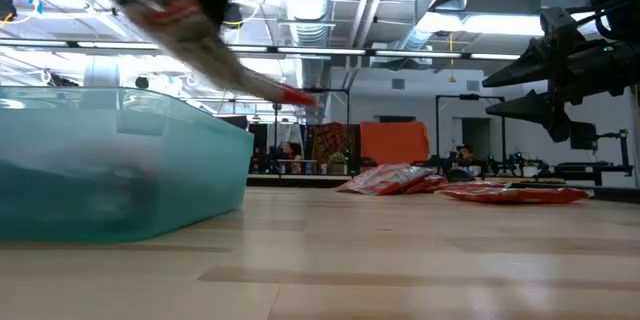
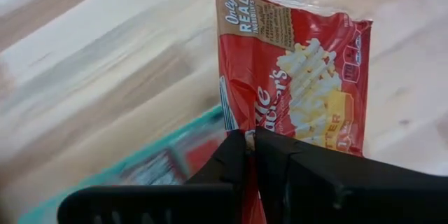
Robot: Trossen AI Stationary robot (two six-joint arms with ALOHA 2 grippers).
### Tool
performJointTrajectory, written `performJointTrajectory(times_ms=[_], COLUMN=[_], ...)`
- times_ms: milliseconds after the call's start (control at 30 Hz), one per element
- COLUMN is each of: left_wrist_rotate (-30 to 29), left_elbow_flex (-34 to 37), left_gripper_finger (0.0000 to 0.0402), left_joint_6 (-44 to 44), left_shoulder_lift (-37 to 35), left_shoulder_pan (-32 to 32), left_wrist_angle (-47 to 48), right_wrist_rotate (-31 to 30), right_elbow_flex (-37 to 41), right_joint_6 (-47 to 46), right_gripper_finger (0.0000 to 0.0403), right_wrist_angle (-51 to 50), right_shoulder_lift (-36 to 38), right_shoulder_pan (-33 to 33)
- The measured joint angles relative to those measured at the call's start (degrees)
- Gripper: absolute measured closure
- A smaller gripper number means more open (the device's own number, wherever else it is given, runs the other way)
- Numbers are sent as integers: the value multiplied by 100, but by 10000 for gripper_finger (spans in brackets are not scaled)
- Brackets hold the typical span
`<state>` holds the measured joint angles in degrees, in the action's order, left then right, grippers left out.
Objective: Sort popcorn bags into baskets
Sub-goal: Put the red popcorn pack into the green bin
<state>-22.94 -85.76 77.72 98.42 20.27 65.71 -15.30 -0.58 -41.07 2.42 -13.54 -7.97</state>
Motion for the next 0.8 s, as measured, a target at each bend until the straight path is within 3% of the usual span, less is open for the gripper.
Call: performJointTrajectory(times_ms=[133,467,600,800], left_wrist_rotate=[-377,-91,241,272], left_elbow_flex=[-2,164,511,1202], left_gripper_finger=[401,401,401,401], left_joint_6=[1621,4478,4726,4783], left_shoulder_lift=[-93,-101,-101,-264], left_shoulder_pan=[743,2190,2370,2371], left_wrist_angle=[822,2232,2105,1319], right_wrist_rotate=[-1,1,1,1], right_elbow_flex=[0,0,0,0], right_joint_6=[-4,-200,-202,-207], right_gripper_finger=[154,154,154,154], right_wrist_angle=[1,0,-1,-1], right_shoulder_lift=[0,0,0,0], right_shoulder_pan=[0,0,0,0])
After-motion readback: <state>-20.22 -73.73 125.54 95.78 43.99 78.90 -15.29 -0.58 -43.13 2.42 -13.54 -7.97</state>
